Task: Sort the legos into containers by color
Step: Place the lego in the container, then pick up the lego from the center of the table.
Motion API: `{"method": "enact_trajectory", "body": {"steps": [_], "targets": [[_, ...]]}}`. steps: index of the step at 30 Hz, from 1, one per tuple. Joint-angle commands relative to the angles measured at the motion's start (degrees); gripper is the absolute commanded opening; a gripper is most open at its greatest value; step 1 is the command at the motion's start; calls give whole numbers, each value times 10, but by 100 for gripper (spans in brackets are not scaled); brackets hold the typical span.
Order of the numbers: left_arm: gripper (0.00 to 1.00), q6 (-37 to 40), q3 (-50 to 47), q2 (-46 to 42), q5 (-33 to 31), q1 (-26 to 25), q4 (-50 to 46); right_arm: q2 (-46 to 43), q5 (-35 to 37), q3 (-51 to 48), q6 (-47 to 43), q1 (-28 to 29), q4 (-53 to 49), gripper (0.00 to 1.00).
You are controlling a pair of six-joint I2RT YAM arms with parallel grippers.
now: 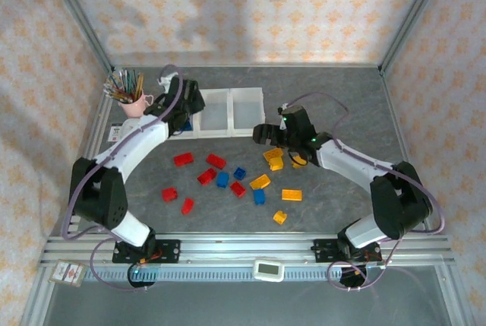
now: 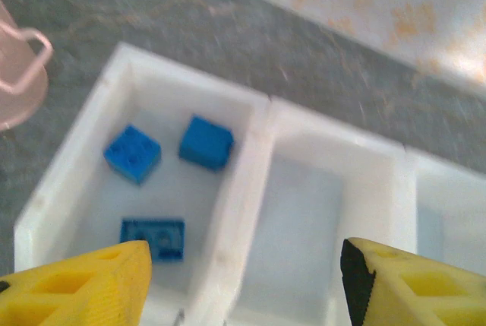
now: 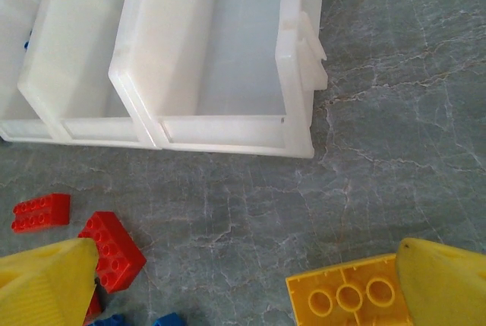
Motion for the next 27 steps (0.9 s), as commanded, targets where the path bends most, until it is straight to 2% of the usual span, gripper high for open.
{"method": "enact_trajectory", "body": {"steps": [1, 9, 13, 16, 27], "targets": [[70, 5, -52, -42, -1, -45, -26, -35, 0, -22, -16, 2, -31, 100], [69, -58, -145, -118, 3, -162, -77, -90, -34, -81, -18, 11, -35, 100], [69, -90, -177, -119, 39, -225, -75, -106, -68, -111, -19, 18, -29, 100], [69, -107, -188, -112, 29, -265, -87, -117, -77, -134, -22, 21, -20, 100], [62, -129, -194, -45, 36, -323, -85, -114, -58, -149, -27, 21, -15, 100]]}}
